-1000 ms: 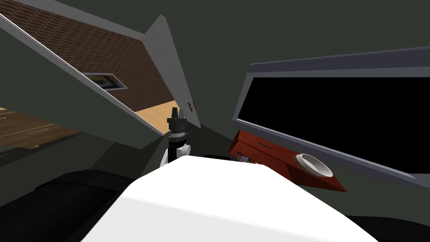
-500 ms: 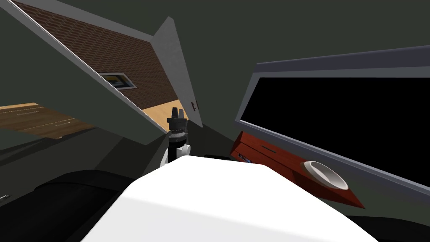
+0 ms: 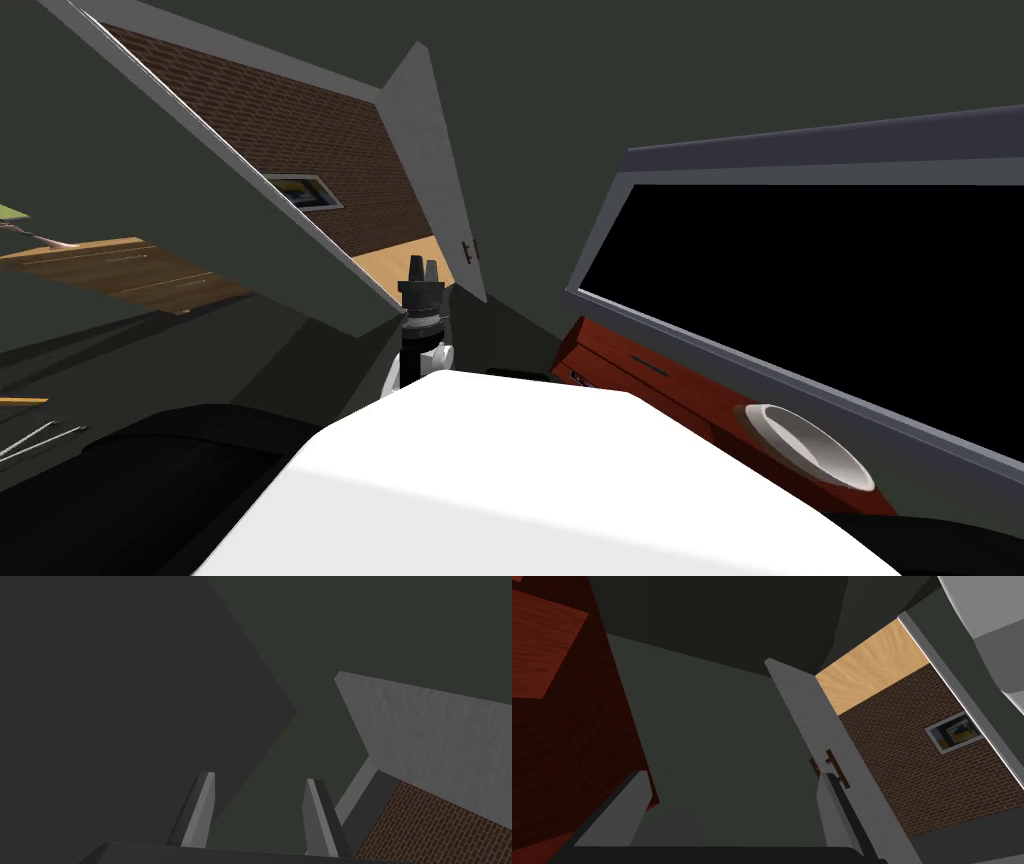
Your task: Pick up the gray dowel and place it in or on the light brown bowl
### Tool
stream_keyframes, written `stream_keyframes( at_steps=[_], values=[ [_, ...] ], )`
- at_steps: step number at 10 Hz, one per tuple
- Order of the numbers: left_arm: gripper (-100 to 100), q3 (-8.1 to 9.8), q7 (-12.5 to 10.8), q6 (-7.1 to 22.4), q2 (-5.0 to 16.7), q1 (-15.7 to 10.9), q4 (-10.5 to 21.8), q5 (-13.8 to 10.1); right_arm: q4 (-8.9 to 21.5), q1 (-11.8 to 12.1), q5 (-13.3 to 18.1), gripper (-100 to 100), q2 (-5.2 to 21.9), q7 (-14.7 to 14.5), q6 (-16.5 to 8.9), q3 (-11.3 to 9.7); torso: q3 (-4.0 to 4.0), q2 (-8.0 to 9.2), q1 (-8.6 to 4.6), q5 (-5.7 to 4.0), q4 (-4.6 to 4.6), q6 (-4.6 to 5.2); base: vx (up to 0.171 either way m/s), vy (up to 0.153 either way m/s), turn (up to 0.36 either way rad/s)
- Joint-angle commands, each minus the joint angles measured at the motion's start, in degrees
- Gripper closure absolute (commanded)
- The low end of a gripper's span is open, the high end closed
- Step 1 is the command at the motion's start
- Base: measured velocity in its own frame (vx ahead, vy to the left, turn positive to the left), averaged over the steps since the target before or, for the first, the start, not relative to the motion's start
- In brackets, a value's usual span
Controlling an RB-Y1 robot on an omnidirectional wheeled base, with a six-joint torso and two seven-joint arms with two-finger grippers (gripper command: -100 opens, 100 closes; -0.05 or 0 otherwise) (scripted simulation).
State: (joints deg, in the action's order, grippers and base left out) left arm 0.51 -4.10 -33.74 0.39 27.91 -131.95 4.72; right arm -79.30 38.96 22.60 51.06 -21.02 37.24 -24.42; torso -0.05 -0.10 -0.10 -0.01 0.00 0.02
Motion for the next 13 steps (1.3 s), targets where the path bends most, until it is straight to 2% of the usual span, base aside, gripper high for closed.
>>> stream_keyframes(
  at_steps=[1, 2, 3, 4, 5, 6, 9, 10, 13],
  values=[
    [0, 0.00, 0.00, 0.00, 0.00, 0.00, 0.00, 0.00, 2.86, -0.05, 1.62, -100, 2.86, -0.99, -0.40, -0.87, 0.00, 0.00, 0.00, 0.00, 0.00, 0.00, 0.038, -0.008, 0.187],
    [0, 0.00, 0.00, 0.00, 0.00, 0.00, 0.00, 0.00, 2.96, -0.05, 1.62, -100, 3.38, -0.99, -0.40, -0.87, -0.02, -0.04, -0.01, 0.01, -0.01, -0.02, 0.033, -0.015, 0.085],
    [0, 0.00, 0.00, 0.00, 0.00, 0.00, 0.00, 0.00, 5.33, -0.02, 2.96, -100, 5.77, -1.96, -0.51, -1.55, -0.02, -0.03, -0.02, 0.00, -0.01, 0.01, 0.045, -0.022, 0.178],
    [0, 0.00, 0.00, 0.00, 0.00, 0.00, 0.00, 0.00, 5.33, -0.02, 2.96, -100, 6.13, -1.96, -0.51, -1.55, -0.04, -0.07, -0.04, 0.00, -0.01, -0.02, 0.037, -0.022, 0.087],
    [0, 0.00, 0.00, 0.00, 0.00, 0.00, 0.00, 0.00, 7.56, -0.01, 4.26, -100, 8.11, -2.88, -0.68, -2.20, -0.04, -0.06, -0.04, -0.02, -0.01, 0.00, 0.044, -0.017, 0.189],
    [0, 0.00, 0.00, 0.00, 0.00, 0.00, 0.00, 0.00, 7.56, -0.01, 4.26, -100, 8.75, -2.88, -0.68, -2.20, -0.04, -0.08, -0.04, 0.00, -0.02, -0.02, 0.033, -0.024, 0.072],
    [0, 0.00, 0.00, 0.00, 0.00, 0.00, 0.00, 0.00, 13.06, -0.20, 7.80, -100, 15.09, -5.36, -1.58, -4.00, -0.13, -0.23, -0.14, -0.02, -0.04, -0.06, 0.071, -0.048, 0.232],
    [0, 0.01, 0.00, 0.00, 0.01, 0.01, 0.00, 0.00, 13.33, -0.20, 7.80, -100, 15.42, -5.36, -1.58, -4.00, -0.15, -0.26, -0.20, -0.05, -0.06, -0.02, 0.060, -0.060, 0.058],
    [0, 0.01, 0.00, 0.00, 0.01, 0.01, 0.00, 0.00, 17.70, -0.71, 10.72, -100, 19.94, -7.33, -3.00, -5.52, -0.14, -0.25, -0.22, -0.05, -0.05, -0.02, 0.079, -0.084, 0.190]
  ],
)
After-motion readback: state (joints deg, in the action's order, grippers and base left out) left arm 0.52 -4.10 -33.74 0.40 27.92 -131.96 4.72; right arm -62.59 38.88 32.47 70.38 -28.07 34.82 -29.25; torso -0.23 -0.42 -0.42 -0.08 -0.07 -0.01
